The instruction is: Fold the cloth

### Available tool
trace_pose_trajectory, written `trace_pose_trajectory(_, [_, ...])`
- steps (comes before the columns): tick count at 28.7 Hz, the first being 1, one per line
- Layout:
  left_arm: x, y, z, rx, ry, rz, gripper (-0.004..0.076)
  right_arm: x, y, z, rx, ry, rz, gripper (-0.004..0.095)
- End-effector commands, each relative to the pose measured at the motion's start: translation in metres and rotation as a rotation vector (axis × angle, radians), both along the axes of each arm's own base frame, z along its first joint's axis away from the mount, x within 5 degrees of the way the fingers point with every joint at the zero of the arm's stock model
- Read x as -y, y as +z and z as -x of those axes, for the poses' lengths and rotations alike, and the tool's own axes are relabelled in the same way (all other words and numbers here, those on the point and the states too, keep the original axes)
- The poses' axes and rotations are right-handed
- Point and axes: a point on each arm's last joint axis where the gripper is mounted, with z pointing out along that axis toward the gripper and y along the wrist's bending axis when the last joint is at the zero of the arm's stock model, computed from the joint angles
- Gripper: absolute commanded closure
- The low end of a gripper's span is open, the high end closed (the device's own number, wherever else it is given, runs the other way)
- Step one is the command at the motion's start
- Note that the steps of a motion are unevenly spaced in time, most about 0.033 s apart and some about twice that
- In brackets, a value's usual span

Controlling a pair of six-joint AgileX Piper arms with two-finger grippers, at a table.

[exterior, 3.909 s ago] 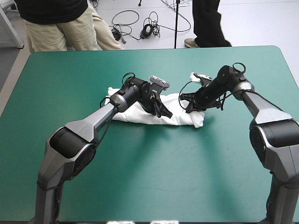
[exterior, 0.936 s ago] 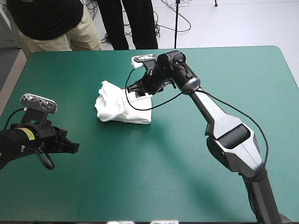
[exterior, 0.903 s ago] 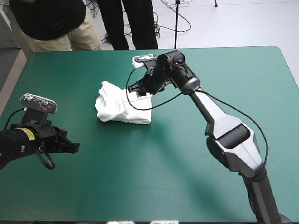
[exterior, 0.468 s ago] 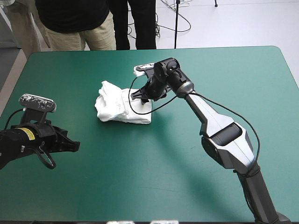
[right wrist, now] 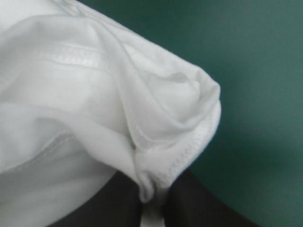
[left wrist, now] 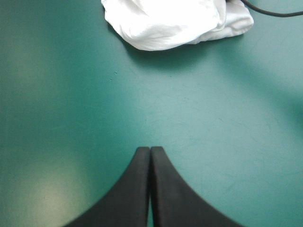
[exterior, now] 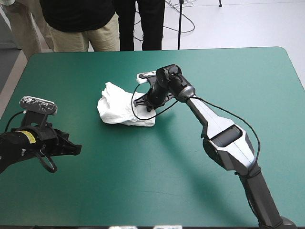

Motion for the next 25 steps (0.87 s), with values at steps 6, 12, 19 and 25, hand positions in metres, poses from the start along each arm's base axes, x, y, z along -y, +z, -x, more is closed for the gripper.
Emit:
trace_pose_trajectory(6, [-0.001,0.006,0.006,-0.004,0.008,0.012,0.0733,0.009,0.042,0.004,0.128,0.125,-0.002,0.0925])
trace_pose_trajectory(12, [-0.001,0.006,0.006,-0.010,0.032,0.031,0.0733,0.020,0.040,-0.002,0.103,0.091,-0.019,0.0925])
trace_pose_trajectory(19, [0.001,0.007,0.007,-0.018,0.023,0.055,0.0733,0.063,0.021,0.009,0.041,0.085,0.198,0.0925])
trace_pose_trajectory(25, [0.001,0.007,0.006,-0.013,0.022,0.061,0.0733,0.113,0.031,0.030,0.026,0.048,0.277,0.0925])
